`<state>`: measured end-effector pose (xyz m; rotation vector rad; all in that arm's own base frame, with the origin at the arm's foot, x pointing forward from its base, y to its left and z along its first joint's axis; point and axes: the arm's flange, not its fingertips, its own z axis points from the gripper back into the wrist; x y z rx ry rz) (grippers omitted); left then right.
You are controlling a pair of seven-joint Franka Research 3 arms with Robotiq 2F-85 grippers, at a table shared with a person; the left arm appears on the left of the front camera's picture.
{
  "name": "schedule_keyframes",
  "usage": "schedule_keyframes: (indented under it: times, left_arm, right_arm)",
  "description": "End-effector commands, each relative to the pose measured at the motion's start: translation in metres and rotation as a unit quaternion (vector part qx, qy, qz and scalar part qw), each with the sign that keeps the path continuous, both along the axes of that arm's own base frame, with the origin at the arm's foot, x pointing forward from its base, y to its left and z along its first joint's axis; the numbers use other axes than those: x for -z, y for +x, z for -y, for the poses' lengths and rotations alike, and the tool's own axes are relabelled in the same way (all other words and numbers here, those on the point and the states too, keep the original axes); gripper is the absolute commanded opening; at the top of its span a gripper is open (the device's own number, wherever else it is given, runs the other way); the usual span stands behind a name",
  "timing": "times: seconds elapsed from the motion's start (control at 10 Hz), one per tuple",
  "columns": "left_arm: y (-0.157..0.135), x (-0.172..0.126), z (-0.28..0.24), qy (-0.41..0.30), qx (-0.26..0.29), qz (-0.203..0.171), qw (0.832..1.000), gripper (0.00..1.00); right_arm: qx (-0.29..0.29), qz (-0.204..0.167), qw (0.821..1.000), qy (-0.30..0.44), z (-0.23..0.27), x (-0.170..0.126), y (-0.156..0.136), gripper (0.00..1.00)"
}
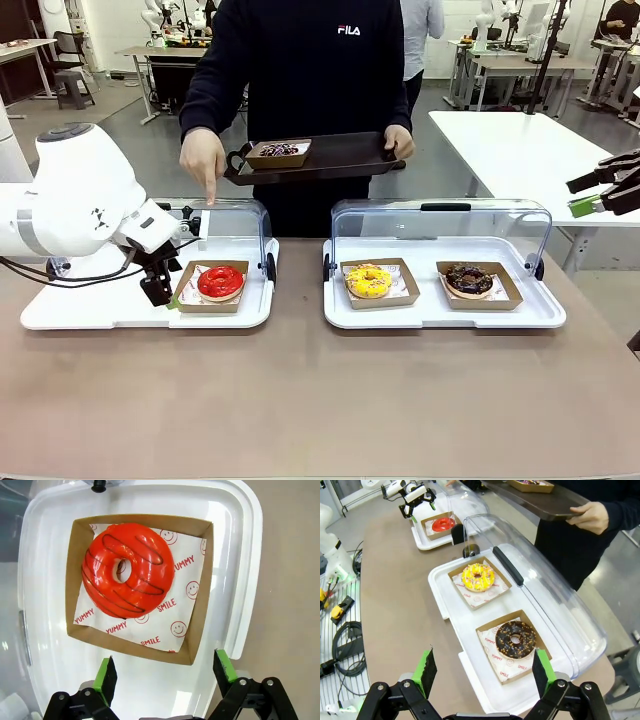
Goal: Provide the desired donut to the person.
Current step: Pick up and lift the Paper togo box containing the Donut pointed at by the person.
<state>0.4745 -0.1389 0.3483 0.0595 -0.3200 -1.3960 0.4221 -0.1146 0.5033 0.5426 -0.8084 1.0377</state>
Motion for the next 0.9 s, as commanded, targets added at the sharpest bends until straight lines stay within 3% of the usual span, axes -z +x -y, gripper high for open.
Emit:
schedule_keyframes:
  times: [0.0, 0.3, 0.5, 0.6, 0.7, 0.8]
  left_arm:
    - [0.006, 0.006, 0.005, 0.011, 0.004, -0.009, 1.000, 1.00]
    - [0.010, 0.011, 0.006, -0.002, 0.026, 0.012, 1.000, 1.00]
    - [0.011, 0.016, 0.007, -0.004, 0.034, 0.005, 0.999, 1.00]
    - [0.011, 0.015, 0.007, 0.001, 0.038, 0.004, 0.999, 0.43]
    - [0.011, 0.015, 0.006, 0.002, 0.043, 0.003, 0.999, 0.42]
    - [0.011, 0.016, 0.007, 0.002, 0.045, -0.004, 0.999, 0.00]
  right_arm:
    - [-0.004, -0.002, 1.000, 0.000, 0.000, 0.001, 0.000, 1.00]
    - [-0.004, -0.002, 1.000, 0.000, 0.000, 0.001, 0.000, 1.00]
    - [-0.004, -0.002, 1.000, 0.000, 0.000, 0.001, 0.000, 1.00]
    - [-0.004, -0.002, 1.000, 0.000, 0.000, 0.001, 0.000, 1.00]
    - [-0.004, -0.002, 1.000, 0.000, 0.000, 0.001, 0.000, 1.00]
    - [-0.004, -0.002, 1.000, 0.000, 0.000, 0.001, 0.000, 1.00]
